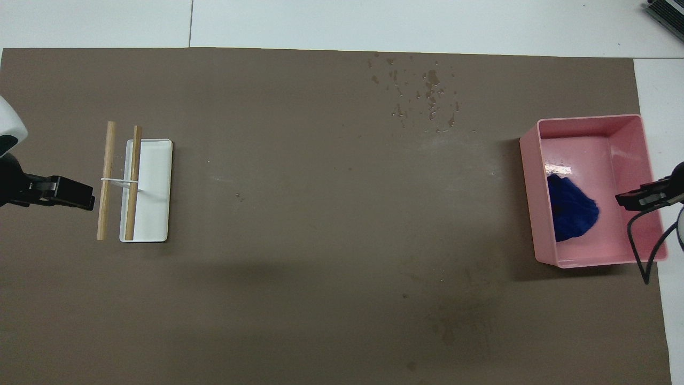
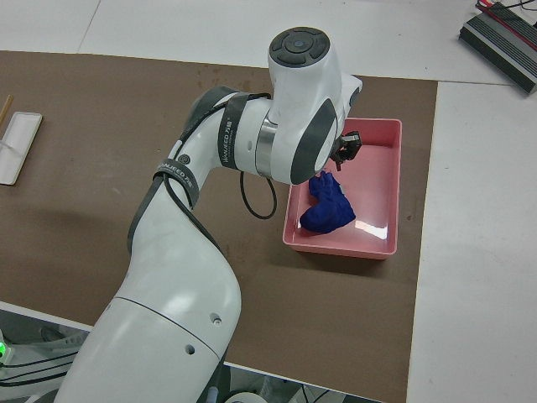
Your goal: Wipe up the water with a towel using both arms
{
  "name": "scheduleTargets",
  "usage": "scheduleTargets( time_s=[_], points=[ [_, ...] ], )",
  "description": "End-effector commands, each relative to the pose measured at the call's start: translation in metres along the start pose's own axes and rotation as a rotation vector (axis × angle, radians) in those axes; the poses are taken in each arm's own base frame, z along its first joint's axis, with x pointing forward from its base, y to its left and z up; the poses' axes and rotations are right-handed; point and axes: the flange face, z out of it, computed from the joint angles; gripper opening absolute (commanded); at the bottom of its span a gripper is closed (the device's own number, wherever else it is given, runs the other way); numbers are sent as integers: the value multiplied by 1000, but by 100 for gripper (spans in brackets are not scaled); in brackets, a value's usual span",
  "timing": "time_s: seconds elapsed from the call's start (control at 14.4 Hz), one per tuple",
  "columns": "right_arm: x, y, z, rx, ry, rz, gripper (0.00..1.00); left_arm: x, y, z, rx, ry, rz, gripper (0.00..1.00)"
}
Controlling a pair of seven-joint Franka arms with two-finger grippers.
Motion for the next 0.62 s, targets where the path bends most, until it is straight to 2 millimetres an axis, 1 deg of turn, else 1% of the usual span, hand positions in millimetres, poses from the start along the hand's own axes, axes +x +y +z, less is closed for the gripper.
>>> scheduleTargets(
  time_s=[0.0,0.35,0.49,0.56],
  points=[
    [-6,0,-10,-19,-14,-26,100,-8,0,-4,-10,-1,8,100],
    [-3,-8,-48,-7,-34,-33,100,-8,0,-4,-10,-2,8,100],
    [-6,-15,-68,7,-34,-28,100,-8,1,-4,-10,-2,10,100],
    [-9,-20,-83,1,-25,-28,100,-8,0,-4,-10,-1,8,100]
  ],
)
